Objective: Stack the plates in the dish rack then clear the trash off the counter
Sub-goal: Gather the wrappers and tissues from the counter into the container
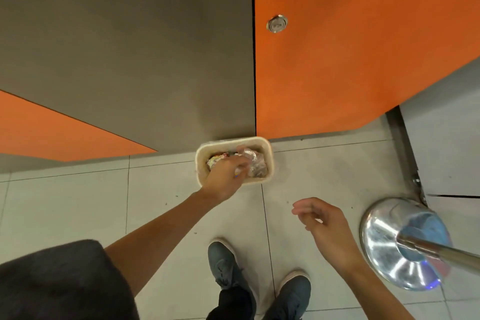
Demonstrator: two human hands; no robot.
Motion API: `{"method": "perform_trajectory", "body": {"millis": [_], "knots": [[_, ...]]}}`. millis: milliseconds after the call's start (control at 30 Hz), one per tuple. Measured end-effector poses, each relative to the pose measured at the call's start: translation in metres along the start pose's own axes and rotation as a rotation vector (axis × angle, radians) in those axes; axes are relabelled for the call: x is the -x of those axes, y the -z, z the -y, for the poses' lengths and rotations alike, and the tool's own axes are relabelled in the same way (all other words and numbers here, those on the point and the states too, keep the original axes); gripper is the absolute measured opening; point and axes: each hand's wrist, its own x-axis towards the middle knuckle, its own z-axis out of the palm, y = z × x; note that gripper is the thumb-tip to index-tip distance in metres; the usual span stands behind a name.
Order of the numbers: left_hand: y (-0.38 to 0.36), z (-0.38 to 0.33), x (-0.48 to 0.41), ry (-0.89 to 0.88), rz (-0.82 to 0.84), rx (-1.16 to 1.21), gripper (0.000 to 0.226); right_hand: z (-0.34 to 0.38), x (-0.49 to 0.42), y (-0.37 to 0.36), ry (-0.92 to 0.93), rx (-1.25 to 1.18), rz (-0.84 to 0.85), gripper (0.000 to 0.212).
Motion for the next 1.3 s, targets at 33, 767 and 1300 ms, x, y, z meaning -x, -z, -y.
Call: {"method": "perform_trajectory", "body": {"millis": [33, 767, 1300], "knots": [[0.014, -0.018, 0.013, 0.001, 0.008, 0.082, 0.017, 0.016, 0.005, 0.003, 0.025, 0.008, 0.0, 0.026], [0.315, -0.34, 0.194, -0.091, -0.345, 0.669, 0.022, 0.405, 0.194, 0.069, 0.463, -0.097, -0.065, 0.02], [0.342, -0.411, 0.014, -0.339, -0.12, -0.237, 0.049, 0.516, 0.05, 0.292, 0.47, 0.471, -0.419, 0.05]]}}
